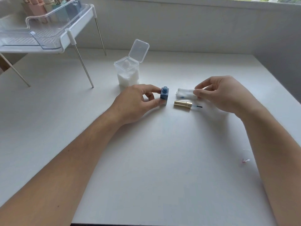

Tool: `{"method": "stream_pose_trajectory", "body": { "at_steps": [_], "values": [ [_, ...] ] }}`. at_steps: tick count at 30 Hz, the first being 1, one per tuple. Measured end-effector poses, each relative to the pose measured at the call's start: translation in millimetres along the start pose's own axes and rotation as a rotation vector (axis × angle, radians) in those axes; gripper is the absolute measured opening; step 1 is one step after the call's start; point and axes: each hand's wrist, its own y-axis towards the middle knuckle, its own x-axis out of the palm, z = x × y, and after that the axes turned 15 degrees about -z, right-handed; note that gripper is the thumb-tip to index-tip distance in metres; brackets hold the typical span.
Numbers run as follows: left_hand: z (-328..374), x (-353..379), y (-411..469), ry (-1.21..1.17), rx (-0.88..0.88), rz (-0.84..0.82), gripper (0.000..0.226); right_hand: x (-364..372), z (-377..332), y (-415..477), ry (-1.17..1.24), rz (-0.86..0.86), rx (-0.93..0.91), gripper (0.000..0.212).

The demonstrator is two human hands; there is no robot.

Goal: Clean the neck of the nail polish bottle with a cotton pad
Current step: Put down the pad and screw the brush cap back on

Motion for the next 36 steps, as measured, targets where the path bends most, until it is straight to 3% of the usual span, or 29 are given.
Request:
{"method": "stream_pose_trajectory", "body": {
  "at_steps": [6, 12, 18, 29, 36],
  "values": [
    [1.0, -0.1, -0.9, -0.013, 0.008, -0.006, 0.036, -1.9, -4.5, -3.9, -0.056, 0.051, -0.041, 0.034],
    [0.2, 0.2, -0.5, -0.01, 0.014, -0.005, 0.034, 1.7, -14.4, -14.4, -0.164, -0.058, -0.167, 0.033],
    [-0.3, 0.5, 0.3, -0.014, 0.017, -0.001, 0.035, 5.0, -16.6, -15.6, -0.253, -0.095, -0.177, 0.039],
    [-0.4, 0.8, 0.2, -0.016, 0.016, 0.003, 0.035, 8.6, -21.2, -17.7, -0.311, -0.069, -0.18, 0.022],
    [1.1, 1.1, 0.1, -0.031, 0.026, 0.012, 0.033, 6.8, -25.1, -22.6, -0.217, -0.013, -0.268, 0.012]
  ]
}}
